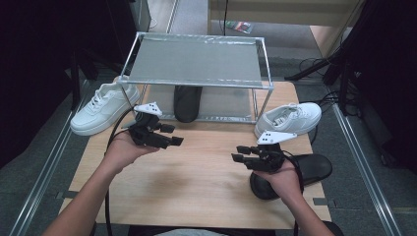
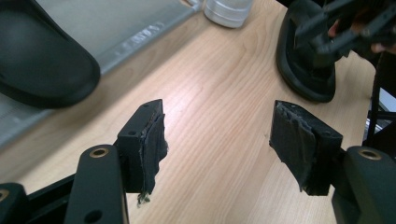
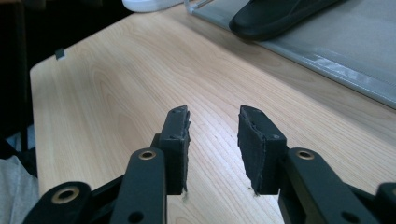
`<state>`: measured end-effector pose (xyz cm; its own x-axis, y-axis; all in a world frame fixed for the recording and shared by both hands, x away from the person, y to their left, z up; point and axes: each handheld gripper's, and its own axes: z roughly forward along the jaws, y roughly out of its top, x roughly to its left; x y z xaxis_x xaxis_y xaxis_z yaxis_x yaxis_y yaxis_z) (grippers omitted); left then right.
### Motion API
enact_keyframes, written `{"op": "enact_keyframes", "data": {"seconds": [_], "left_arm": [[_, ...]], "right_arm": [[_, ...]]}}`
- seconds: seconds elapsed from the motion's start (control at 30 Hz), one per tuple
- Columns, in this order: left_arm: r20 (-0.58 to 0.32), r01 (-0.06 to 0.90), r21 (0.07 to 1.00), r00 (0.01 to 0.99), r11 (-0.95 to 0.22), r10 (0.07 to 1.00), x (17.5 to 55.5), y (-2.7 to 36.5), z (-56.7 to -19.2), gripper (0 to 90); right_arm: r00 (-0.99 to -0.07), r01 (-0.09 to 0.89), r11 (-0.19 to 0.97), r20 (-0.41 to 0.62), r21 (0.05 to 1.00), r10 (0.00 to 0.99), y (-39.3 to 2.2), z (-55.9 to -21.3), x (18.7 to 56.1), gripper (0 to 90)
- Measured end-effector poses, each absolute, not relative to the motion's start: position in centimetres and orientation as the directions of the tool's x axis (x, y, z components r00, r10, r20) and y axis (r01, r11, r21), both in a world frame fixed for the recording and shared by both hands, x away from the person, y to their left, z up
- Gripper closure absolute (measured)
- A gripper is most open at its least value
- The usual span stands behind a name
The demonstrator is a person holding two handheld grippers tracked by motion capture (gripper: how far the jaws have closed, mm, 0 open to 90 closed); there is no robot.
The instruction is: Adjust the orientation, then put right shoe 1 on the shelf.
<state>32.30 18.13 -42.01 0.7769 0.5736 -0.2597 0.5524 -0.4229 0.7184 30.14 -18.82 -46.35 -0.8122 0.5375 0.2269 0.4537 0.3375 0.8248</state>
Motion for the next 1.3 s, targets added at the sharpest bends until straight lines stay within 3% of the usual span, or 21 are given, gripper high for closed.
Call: {"op": "enact_keyframes", "data": {"seconds": [0.37, 0.47, 0.57, 1.3], "left_arm": [[-0.246, 0.536, 0.724, 0.788, -0.433, 0.565, 31.3, 17.2, -43.3, 36.0], [-0.249, 0.540, 0.721, 0.787, -0.435, 0.564, 31.4, 17.1, -43.9, 36.1], [-0.241, 0.536, 0.717, 0.790, -0.445, 0.563, 31.6, 16.9, -44.3, 36.2], [-0.218, 0.490, 0.732, 0.826, -0.474, 0.519, 32.5, 15.3, -44.6, 36.5]], "right_arm": [[-0.799, 0.440, 0.343, 0.187, 0.830, 0.572, -20.6, -46.2, 29.6, 74.3], [-0.772, 0.462, 0.330, 0.191, 0.823, 0.606, -22.1, -46.2, 29.1, 85.9], [-0.762, 0.479, 0.327, 0.200, 0.815, 0.616, -23.4, -46.3, 28.8, 90.0], [-0.683, 0.570, 0.365, 0.177, 0.736, 0.709, -31.3, -48.2, 26.5, 90.0]]}}
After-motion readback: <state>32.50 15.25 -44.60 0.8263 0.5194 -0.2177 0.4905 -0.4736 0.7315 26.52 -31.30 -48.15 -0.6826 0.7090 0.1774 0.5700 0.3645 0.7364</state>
